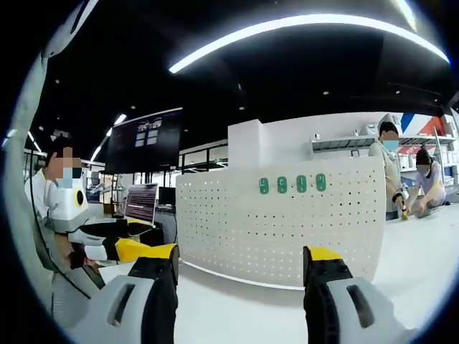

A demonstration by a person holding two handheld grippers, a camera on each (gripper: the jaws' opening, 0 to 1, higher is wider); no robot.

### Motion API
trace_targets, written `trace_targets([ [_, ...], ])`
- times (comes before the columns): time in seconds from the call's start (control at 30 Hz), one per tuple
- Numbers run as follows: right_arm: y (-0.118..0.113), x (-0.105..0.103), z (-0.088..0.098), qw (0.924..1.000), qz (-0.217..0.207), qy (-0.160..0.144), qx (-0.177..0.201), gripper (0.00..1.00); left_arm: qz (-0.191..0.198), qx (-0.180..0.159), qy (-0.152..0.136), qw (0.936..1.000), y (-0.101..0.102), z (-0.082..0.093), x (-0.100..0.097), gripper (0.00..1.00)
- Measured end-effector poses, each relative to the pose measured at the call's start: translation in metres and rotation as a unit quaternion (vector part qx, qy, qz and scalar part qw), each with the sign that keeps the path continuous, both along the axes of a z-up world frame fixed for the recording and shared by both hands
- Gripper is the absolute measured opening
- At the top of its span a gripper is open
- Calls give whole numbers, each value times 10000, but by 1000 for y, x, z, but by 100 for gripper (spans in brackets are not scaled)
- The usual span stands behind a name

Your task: Insert the hook assembly into the mounting plate slot until the hook locks in place.

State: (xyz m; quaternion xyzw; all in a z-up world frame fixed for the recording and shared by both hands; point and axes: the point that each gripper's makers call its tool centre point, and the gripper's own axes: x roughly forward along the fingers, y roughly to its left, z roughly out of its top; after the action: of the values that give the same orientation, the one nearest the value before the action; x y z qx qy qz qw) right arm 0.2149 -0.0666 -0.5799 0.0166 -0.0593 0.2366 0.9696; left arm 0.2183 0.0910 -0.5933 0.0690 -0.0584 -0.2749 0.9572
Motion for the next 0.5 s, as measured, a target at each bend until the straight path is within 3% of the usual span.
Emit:
trace_targets([
  [0.5,10,-2,-12,9993,169,154,-298,66,-48,89,-4,9999,-2,-4,0,52],
])
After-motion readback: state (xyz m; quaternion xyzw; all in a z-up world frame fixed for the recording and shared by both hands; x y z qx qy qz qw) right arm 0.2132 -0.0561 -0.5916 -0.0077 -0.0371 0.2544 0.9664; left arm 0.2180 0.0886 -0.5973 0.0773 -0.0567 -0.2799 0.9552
